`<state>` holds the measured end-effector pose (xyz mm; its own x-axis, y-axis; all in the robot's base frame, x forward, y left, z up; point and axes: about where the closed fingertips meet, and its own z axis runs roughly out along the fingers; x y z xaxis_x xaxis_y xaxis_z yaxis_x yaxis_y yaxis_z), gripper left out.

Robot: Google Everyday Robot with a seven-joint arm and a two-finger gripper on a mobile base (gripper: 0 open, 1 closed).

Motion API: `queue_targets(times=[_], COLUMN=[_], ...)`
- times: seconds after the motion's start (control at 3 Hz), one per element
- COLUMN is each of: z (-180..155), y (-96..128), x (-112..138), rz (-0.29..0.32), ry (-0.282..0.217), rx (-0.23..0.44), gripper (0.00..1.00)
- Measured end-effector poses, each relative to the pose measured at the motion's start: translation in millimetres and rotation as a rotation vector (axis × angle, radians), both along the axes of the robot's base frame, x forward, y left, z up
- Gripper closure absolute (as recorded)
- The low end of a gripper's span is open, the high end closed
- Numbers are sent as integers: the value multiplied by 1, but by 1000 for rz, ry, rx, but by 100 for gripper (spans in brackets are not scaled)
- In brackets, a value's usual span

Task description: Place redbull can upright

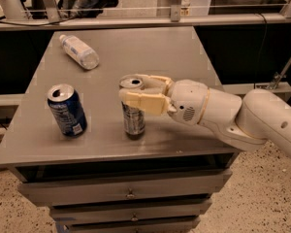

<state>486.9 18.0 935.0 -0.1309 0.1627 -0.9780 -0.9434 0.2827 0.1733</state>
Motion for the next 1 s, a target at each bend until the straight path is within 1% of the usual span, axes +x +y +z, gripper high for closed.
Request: queue_targets(times=[0.33, 0.67, 1.0], z=[-1, 0, 1], y=[-1, -2, -2], x=[-5, -10, -13], rz=[-10, -14, -14], ry=[-48, -97, -130], rx=[8, 9, 5], gripper=[84, 60, 36])
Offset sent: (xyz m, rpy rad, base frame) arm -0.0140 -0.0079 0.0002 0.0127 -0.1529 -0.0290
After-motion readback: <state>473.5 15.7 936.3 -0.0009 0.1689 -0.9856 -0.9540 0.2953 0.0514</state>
